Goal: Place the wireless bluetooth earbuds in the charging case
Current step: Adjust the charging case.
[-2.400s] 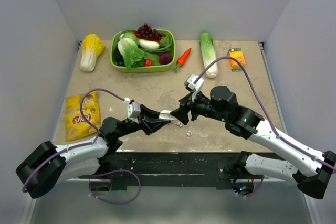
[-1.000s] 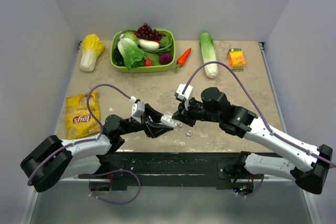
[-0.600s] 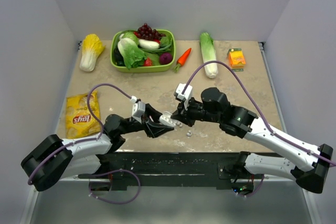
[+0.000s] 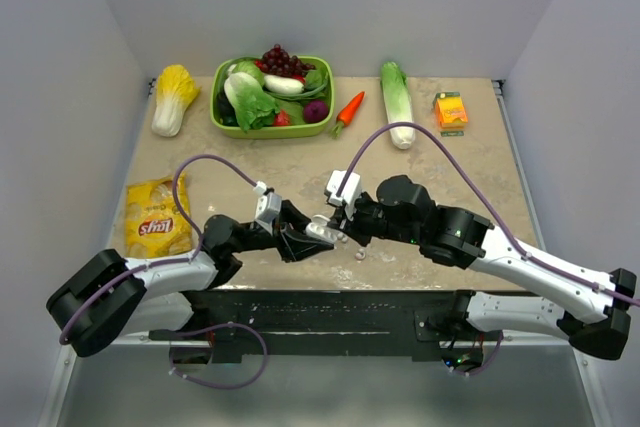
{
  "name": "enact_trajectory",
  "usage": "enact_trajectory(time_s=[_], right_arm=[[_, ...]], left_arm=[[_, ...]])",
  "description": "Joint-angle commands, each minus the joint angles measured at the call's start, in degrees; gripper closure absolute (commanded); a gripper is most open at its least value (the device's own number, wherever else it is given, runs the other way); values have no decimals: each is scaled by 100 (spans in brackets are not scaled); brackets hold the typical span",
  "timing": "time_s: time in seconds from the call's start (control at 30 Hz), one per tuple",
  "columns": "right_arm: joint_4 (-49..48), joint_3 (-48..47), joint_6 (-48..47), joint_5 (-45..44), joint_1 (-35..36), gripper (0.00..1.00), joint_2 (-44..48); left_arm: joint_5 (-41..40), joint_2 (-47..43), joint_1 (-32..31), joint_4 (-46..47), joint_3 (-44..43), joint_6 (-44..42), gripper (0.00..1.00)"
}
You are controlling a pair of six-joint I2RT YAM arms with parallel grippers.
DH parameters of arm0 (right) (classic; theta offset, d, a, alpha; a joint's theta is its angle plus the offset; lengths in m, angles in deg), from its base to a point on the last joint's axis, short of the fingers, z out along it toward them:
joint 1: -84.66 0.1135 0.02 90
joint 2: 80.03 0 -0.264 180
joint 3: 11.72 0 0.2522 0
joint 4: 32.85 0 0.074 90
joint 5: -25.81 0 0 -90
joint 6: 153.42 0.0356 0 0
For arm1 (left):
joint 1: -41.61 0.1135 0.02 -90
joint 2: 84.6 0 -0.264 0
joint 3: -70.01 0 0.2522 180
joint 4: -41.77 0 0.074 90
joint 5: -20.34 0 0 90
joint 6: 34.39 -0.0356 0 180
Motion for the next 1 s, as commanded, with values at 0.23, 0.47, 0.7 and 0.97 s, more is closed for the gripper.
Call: enact_trajectory(time_s=[0.23, 0.47, 0.7, 0.97], right_arm=[[-111, -351, -64, -187, 133, 100, -45], [-32, -413, -160, -468, 247, 100, -115], [4, -395, -196, -670, 352, 100, -89], [-31, -404, -117, -626, 370, 100, -28]], left_arm=[[1, -7, -2, 246, -224, -119, 59], [203, 72, -2, 299, -312, 13, 52], [335, 195, -2, 352, -356, 66, 88], [133, 345, -2, 738, -251, 224, 100]])
